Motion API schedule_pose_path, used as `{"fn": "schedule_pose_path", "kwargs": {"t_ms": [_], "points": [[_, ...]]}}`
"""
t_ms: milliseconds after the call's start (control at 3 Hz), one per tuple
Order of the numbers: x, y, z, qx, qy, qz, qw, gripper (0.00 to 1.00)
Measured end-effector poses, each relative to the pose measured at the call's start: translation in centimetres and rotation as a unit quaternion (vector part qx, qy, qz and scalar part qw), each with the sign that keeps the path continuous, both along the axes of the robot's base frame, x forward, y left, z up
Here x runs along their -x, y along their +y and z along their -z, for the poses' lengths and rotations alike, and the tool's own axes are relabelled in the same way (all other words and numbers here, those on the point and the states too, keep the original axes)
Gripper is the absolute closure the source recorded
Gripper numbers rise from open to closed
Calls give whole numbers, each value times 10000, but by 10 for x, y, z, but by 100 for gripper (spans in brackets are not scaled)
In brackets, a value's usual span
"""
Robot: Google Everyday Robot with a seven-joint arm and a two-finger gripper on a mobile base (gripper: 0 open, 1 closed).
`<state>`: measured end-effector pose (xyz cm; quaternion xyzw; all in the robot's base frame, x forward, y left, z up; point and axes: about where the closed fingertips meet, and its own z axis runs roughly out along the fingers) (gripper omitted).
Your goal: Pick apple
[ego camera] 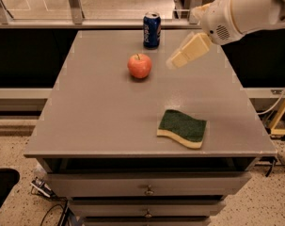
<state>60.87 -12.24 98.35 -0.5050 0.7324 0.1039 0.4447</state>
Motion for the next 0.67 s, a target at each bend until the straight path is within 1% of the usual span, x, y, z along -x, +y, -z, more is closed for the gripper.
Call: {"fn": "schedule_pose_path", "kwargs": {"t_ms": [333,667], "points": [[-16,8,-17,-205,-368,135,9990,0],[-16,7,-16,-192,-354,141,9991,0]]}}
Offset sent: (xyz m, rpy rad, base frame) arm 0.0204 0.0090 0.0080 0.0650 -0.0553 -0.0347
